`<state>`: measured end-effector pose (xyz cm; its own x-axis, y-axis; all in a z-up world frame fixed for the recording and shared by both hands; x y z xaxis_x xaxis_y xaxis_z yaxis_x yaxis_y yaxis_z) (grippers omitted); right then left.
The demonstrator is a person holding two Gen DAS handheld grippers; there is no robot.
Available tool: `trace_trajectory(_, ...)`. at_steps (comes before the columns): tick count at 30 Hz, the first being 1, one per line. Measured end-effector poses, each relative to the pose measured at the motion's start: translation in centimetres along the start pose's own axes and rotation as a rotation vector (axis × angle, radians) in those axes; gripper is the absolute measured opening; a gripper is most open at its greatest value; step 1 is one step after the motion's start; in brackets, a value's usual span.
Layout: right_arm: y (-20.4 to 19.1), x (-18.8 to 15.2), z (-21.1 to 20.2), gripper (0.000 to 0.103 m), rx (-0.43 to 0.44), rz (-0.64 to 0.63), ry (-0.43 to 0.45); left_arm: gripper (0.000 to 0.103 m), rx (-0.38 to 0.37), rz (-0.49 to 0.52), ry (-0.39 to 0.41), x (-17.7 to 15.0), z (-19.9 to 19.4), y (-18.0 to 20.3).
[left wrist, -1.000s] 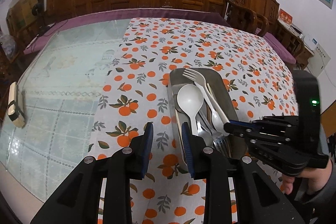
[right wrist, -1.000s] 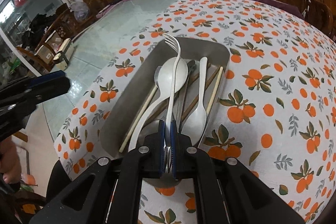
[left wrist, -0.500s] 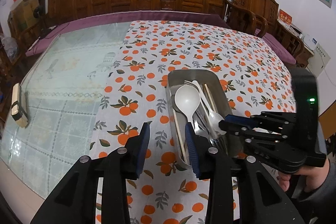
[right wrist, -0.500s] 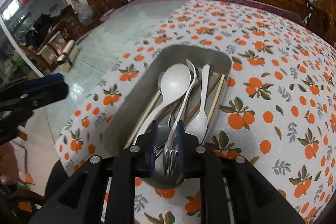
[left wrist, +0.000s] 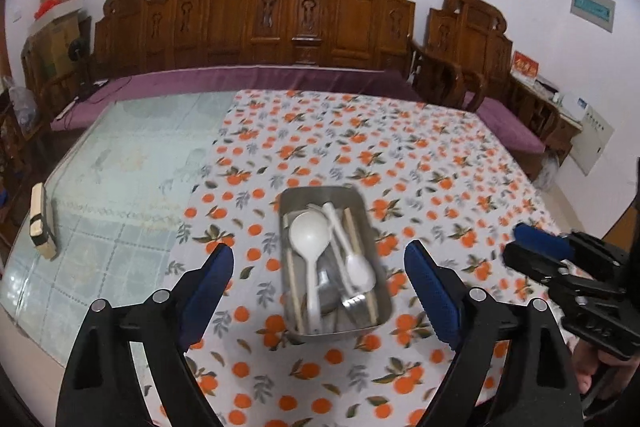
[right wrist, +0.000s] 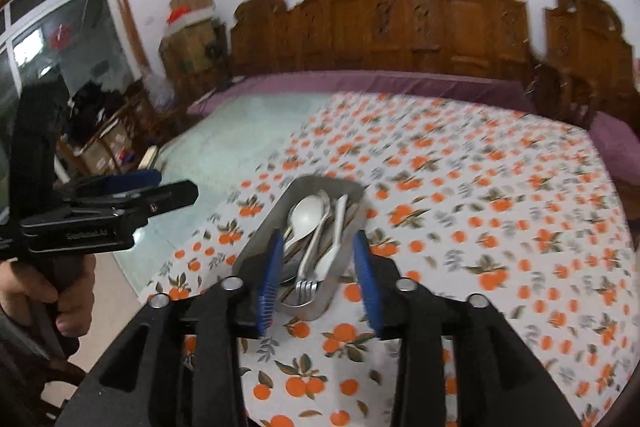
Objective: Organize utensils
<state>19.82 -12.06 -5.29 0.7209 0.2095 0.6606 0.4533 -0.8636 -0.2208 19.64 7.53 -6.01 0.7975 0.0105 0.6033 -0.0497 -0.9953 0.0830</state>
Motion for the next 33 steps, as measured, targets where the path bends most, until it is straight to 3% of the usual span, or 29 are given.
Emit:
trace_trajectory(4, 1.3, 0.1, -4.5, 0.061, -0.080, 0.017, 0.076, 0.095, 0.007, 0.016, 0.049, 0.7, -2.2, 1.9)
trace_trajectory(6, 1.7, 0.2, -6.5, 0.075, -0.121, 0.019, 0.113, 0.095, 0.006, 0.030, 0.084, 1.1, -3.6, 3.1)
trace_trajectory(14, 3.1, 0.3, -13.4, 0.100, -0.262, 0.041, 0.239, 0.095, 0.010, 0.057, 0.180, 2.3, -7.9, 6.5)
trace_trajectory(19, 3.4, 0.4, -15.9, 0.100, -0.311, 0.059, 0.281, 0.095, 0.010, 0.079, 0.218, 2.5, -9.6, 8.1)
trace_trajectory(33, 3.0, 0.4, -16.9, 0.100, -0.305, 0.055, 0.307, 0.095, 0.020, 0.084, 0.244, 1.9, -10.8, 9.0)
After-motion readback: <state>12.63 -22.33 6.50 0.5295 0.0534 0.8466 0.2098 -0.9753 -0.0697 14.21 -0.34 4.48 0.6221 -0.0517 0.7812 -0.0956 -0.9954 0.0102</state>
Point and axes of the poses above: each gripper's, at about its wrist camera, not at the fingertips, and z roughly the way its jaws point, y to its right, x to its top, the point moved 3 cm from there along z, roughly the way its jaws point, and after that the axes turned 9 degrees about -y, right-handed, at the moved point
